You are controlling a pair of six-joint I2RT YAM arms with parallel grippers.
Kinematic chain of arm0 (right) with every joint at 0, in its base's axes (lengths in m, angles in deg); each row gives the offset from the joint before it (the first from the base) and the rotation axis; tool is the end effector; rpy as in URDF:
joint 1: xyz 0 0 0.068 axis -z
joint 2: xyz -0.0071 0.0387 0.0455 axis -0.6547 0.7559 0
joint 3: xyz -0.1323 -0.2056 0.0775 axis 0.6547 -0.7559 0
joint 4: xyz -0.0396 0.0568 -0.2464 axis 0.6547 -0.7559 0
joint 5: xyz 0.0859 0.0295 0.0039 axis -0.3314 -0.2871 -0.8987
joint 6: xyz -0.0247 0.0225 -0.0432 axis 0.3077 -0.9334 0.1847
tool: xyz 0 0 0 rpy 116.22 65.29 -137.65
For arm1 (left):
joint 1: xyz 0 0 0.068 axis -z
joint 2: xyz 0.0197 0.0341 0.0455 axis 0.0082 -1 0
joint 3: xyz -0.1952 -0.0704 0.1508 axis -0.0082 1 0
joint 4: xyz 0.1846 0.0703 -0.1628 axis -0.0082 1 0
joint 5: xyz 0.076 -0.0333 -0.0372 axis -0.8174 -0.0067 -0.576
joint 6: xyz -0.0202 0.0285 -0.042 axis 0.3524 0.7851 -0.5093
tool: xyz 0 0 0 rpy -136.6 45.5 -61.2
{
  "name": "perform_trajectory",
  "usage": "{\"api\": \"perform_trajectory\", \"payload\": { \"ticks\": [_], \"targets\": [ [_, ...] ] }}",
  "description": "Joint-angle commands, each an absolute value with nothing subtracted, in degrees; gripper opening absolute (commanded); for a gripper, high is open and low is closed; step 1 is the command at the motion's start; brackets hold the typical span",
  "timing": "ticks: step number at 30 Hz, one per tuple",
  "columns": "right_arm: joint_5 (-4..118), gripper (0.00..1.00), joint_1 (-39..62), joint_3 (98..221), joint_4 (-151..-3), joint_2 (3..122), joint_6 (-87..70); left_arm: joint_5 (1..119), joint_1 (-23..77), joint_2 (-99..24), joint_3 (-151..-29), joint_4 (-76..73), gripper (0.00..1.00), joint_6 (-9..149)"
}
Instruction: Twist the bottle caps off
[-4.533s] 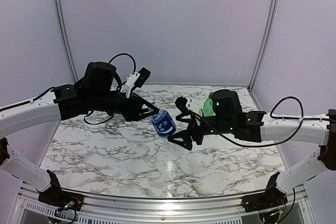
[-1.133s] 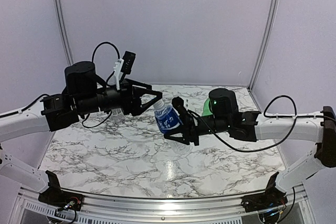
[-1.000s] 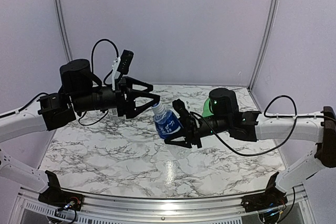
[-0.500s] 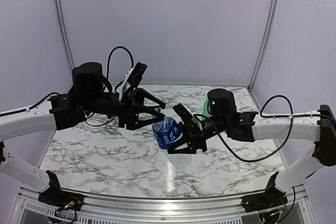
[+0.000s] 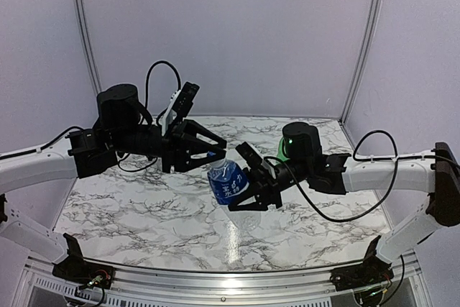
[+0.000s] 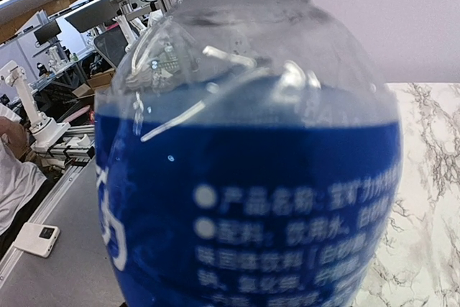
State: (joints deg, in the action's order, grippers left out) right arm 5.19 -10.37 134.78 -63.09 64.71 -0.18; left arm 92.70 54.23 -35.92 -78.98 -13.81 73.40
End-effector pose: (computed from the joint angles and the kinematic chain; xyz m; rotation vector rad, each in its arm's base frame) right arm 0.1700 0.2626 0.2514 -1.5309 1.3498 1.5547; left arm 0.1566 -0.2545 0.3615 1.1957 1.2436 -1.3799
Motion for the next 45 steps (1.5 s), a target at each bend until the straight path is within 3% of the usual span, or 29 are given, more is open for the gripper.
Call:
{"api": "perform_trajectory", "payload": {
  "ticks": [1, 7, 12, 18, 20, 22, 23, 24, 28, 35, 39, 40, 41, 45],
  "targets": [
    [5.2, 0.35, -9.5, 136.8, -60.6, 65.0, -1.0, 92.4, 54.1, -35.8, -77.9, -16.4, 0.41, 73.3],
    [5.3, 0.35, -9.1, 136.9, -59.8, 65.1, -3.1, 91.5, 54.3, -35.3, -76.7, -16.6, 0.49, 73.2],
    [5.7, 0.34, -9.0, 136.8, -59.6, 65.7, -3.2, 90.7, 54.3, -35.6, -76.8, -16.8, 0.38, 73.0],
    [6.3, 0.33, -8.8, 136.4, -59.9, 65.8, -3.1, 90.1, 54.3, -35.9, -77.1, -17.1, 0.33, 72.5],
    [7.3, 0.32, -8.7, 136.3, -60.4, 65.7, -2.8, 89.2, 54.3, -35.7, -77.2, -17.2, 0.27, 71.9],
    [9.7, 0.29, -8.5, 136.4, -61.1, 65.4, -2.5, 87.5, 54.3, -35.4, -77.2, -17.4, 0.14, 70.2],
    [11.4, 0.29, -8.3, 136.5, -61.6, 65.2, -2.4, 86.0, 54.3, -35.2, -77.2, -17.6, 0.04, 69.0],
    [13.2, 0.29, -8.2, 136.5, -62.1, 64.9, -2.3, 83.8, 54.3, -34.9, -77.0, -17.6, 0.00, 67.6],
    [22.6, 0.28, -7.9, 137.5, -65.0, 64.1, -0.7, 71.3, 56.6, -33.7, -76.2, -17.6, 0.00, 63.2],
    [37.8, 0.28, -8.0, 138.5, -67.3, 63.5, 1.5, 39.7, 63.1, -36.6, -81.1, -9.0, 0.00, 52.6],
    [41.0, 0.28, -8.1, 138.5, -67.6, 63.4, 1.7, 34.6, 64.5, -38.0, -82.9, -7.2, 0.00, 51.1],
    [40.8, 0.28, -8.1, 138.5, -67.7, 63.5, 1.8, 34.9, 64.5, -38.3, -83.1, -7.3, 0.03, 51.3],
    [39.4, 0.28, -8.1, 138.5, -67.9, 63.6, 2.3, 36.2, 64.5, -38.3, -82.9, -8.2, 0.21, 53.0],
    [34.4, 0.28, -8.0, 138.4, -68.5, 63.7, 3.3, 42.9, 63.6, -37.1, -81.9, -10.4, 0.46, 58.1]
  ]
}}
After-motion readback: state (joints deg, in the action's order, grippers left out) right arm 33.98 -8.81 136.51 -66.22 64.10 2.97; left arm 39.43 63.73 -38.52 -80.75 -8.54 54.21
